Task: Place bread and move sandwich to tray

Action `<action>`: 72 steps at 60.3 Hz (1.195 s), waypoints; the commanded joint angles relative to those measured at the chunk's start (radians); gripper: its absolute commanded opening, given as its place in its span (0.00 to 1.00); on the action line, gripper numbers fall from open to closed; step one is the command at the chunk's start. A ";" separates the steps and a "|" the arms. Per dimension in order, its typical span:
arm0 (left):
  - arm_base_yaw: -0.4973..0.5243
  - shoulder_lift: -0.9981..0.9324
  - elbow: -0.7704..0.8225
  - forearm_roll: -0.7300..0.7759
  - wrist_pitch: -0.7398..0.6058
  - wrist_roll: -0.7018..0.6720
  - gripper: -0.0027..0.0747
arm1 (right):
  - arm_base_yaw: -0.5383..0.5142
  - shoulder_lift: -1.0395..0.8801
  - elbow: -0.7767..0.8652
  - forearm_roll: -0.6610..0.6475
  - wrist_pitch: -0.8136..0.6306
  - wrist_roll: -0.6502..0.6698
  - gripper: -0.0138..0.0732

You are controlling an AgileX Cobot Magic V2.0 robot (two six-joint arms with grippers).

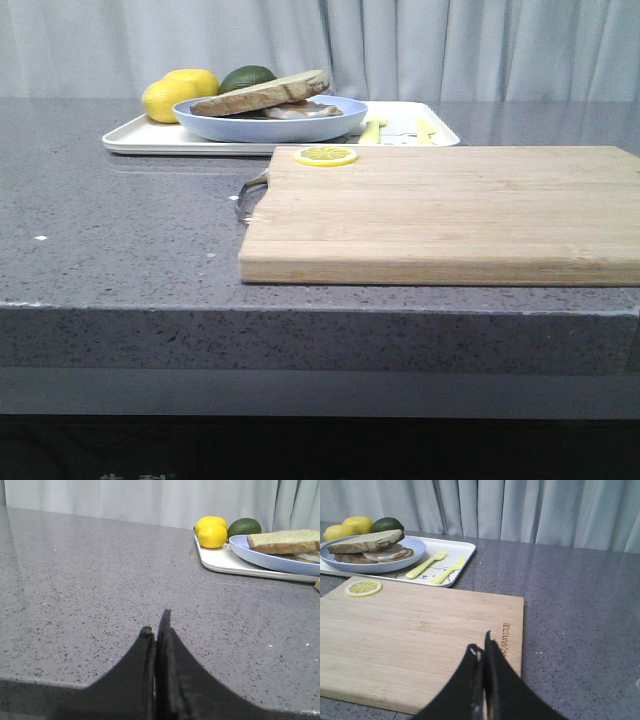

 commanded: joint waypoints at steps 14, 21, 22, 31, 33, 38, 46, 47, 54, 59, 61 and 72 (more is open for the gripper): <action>0.001 -0.024 0.012 -0.009 -0.083 0.001 0.01 | -0.011 0.007 0.002 0.000 -0.121 -0.006 0.09; 0.001 -0.023 0.012 -0.009 -0.083 0.001 0.01 | -0.043 -0.009 0.070 0.088 -0.199 -0.067 0.09; 0.001 -0.023 0.012 -0.009 -0.083 0.001 0.01 | -0.049 -0.012 0.088 0.101 -0.209 -0.079 0.09; 0.001 -0.023 0.012 -0.009 -0.083 0.001 0.01 | -0.097 -0.077 0.226 0.181 -0.306 -0.154 0.09; 0.001 -0.023 0.012 -0.009 -0.083 0.001 0.01 | -0.103 -0.099 0.253 0.185 -0.316 -0.154 0.09; 0.001 -0.023 0.012 -0.009 -0.083 0.001 0.01 | -0.114 -0.150 0.303 0.204 -0.320 -0.153 0.09; 0.001 -0.023 0.012 -0.009 -0.083 0.001 0.01 | -0.120 -0.145 0.328 0.216 -0.286 -0.153 0.09; 0.001 -0.023 0.012 -0.009 -0.083 0.001 0.01 | -0.120 -0.145 0.328 0.216 -0.279 -0.153 0.09; 0.001 -0.023 0.012 -0.009 -0.083 0.001 0.01 | -0.120 -0.145 0.328 0.216 -0.259 -0.153 0.09; 0.001 -0.023 0.012 -0.009 -0.083 0.001 0.01 | -0.120 -0.145 0.328 0.216 -0.256 -0.153 0.09; 0.001 -0.023 0.012 -0.009 -0.083 0.001 0.01 | -0.120 -0.145 0.328 0.216 -0.256 -0.153 0.09; 0.001 -0.023 0.012 -0.009 -0.083 0.001 0.01 | -0.120 -0.145 0.328 0.216 -0.256 -0.153 0.09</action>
